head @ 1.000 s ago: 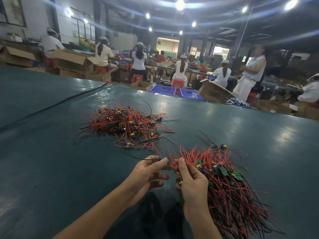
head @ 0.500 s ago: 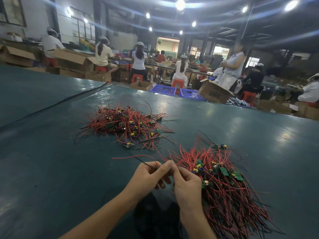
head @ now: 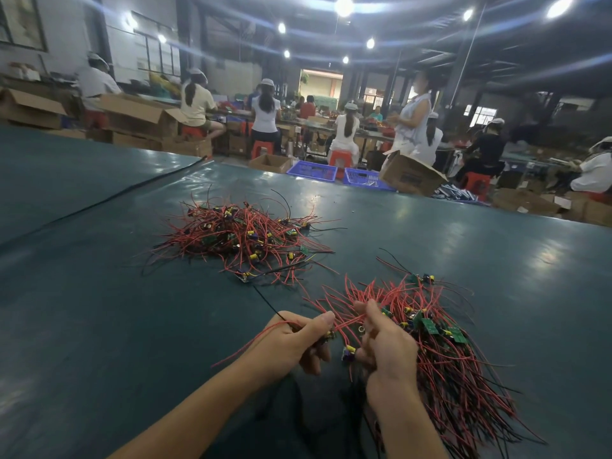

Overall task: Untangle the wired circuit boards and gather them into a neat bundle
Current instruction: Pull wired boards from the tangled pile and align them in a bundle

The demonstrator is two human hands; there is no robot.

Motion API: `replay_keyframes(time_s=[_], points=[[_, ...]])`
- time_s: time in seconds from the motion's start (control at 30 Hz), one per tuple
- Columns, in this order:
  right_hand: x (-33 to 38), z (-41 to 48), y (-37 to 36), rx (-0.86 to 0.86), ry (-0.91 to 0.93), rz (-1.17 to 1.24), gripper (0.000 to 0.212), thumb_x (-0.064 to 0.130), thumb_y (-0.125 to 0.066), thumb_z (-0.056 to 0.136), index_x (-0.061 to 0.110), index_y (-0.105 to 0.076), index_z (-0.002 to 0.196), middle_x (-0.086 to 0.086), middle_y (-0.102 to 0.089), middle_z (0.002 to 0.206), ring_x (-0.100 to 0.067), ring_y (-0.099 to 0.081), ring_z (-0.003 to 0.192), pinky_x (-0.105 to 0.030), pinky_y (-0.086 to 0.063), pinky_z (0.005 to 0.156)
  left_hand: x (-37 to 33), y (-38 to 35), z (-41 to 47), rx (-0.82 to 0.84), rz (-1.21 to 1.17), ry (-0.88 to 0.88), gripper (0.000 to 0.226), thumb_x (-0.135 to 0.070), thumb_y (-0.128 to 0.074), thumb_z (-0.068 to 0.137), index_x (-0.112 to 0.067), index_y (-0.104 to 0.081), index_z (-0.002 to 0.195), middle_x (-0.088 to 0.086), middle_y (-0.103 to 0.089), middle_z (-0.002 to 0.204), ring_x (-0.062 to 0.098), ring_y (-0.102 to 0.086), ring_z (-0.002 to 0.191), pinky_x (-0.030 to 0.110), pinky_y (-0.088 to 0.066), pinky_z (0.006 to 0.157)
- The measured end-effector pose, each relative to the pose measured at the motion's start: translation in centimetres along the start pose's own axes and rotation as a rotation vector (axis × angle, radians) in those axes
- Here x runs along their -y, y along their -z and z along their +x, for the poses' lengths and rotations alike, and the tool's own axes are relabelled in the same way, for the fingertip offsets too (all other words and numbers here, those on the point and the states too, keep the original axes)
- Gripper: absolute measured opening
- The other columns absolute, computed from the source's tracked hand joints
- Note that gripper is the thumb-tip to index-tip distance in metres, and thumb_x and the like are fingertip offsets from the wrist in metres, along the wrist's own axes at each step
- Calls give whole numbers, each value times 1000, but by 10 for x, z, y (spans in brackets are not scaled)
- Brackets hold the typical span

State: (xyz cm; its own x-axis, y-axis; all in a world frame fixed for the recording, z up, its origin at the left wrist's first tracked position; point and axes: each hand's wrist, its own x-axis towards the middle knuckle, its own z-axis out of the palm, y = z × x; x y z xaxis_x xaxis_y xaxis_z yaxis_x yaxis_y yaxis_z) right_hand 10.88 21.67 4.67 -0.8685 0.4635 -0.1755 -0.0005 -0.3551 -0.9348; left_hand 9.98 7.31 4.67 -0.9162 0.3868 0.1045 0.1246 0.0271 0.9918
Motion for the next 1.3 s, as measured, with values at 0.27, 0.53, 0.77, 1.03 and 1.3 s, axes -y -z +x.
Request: replay_keyframes(time_s=[0.27, 0.53, 0.77, 1.03, 1.3], points=[[11, 10, 13, -28, 48, 180, 24, 28, -60, 94, 10, -74, 88, 5, -33, 53, -4, -22, 36, -17, -21, 33, -4, 12, 1, 21, -14, -19, 50, -50, -56, 84, -16, -62, 47, 7, -65, 57, 14, -54, 43, 20, -44, 50], [-19, -18, -20, 249, 183, -128, 23, 27, -72, 83, 15, -78, 64, -18, -67, 64, -22, -60, 64, -43, -56, 69, -1, 8, 3, -123, 4, -24, 48, -59, -54, 78, -20, -72, 57, 2, -66, 56, 11, -61, 49, 19, -46, 52], [-14, -12, -13, 99, 128, -79, 23, 23, -69, 88, 14, -79, 69, -3, -54, 49, -12, -49, 47, -26, -46, 47, -4, 4, -1, -5, 54, -15, 49, -49, -55, 84, -14, -64, 50, 6, -60, 51, 14, -54, 41, 19, -43, 48], [12, 11, 23, -76, 97, 238, 20, 24, -62, 94, 9, -74, 88, 8, -42, 56, -3, -24, 38, -16, -21, 33, -7, 11, 1, 44, -17, 43, 47, -53, -58, 76, -13, -68, 53, 9, -67, 60, 16, -61, 50, 21, -49, 55], [10, 4, 17, -109, 175, 249, 21, 24, -63, 93, 10, -75, 83, 6, -41, 55, -2, -23, 39, -15, -23, 34, 10, 16, 8, -84, -341, 119, 33, -38, -83, 57, -11, -77, 75, 9, -71, 78, 9, -61, 62, 18, -51, 58]])
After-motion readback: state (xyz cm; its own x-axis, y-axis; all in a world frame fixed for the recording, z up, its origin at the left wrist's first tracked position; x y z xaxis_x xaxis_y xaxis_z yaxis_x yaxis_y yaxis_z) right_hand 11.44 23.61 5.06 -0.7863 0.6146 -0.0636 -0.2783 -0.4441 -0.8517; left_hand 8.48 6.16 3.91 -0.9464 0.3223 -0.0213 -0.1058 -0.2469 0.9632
